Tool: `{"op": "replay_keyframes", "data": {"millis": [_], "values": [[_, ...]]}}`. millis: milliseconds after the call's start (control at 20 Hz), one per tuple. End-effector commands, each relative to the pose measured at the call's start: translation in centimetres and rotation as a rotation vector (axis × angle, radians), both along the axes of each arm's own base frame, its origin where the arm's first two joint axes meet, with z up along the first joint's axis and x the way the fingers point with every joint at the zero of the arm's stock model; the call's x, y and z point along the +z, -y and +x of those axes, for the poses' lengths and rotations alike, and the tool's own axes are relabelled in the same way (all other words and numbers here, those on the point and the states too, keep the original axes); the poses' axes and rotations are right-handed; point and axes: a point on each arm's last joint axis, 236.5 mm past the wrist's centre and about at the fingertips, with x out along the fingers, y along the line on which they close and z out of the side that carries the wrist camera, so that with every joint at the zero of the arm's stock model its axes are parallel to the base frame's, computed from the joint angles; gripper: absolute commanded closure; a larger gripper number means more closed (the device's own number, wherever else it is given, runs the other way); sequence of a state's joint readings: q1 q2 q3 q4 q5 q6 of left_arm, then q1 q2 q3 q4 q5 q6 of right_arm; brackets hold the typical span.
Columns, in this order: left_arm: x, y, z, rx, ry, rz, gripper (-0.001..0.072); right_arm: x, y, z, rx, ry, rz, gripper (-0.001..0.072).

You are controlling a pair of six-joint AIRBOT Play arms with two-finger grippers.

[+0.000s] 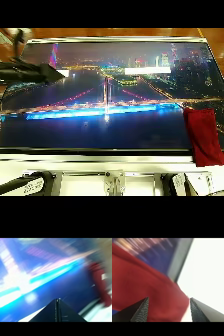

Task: Fold the shirts.

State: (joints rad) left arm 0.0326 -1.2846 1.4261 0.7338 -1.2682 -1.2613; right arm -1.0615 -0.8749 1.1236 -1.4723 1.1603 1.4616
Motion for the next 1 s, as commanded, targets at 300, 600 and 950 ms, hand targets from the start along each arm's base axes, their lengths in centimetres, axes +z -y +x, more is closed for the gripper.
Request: {"op": "replay_keyframes", "data": {"millis": [300, 600, 950], "values": [[-16.1, -0.5, -5.0, -0.110, -0.335, 0.793, -0.0002, -5.6, -23.3, 10.6, 0.752, -0.304, 0.348, 0.0069], [-16.1, -0.4, -5.1, -0.079, -0.354, 0.774, -0.0002, -6.6, -26.7, 11.6, 0.855, -0.338, 0.369, 0.0070], [-16.1, -0.2, -4.6, -0.073, -0.337, 0.768, -0.0002, -6.6, -26.6, 11.6, 0.854, -0.340, 0.367, 0.0070]]}}
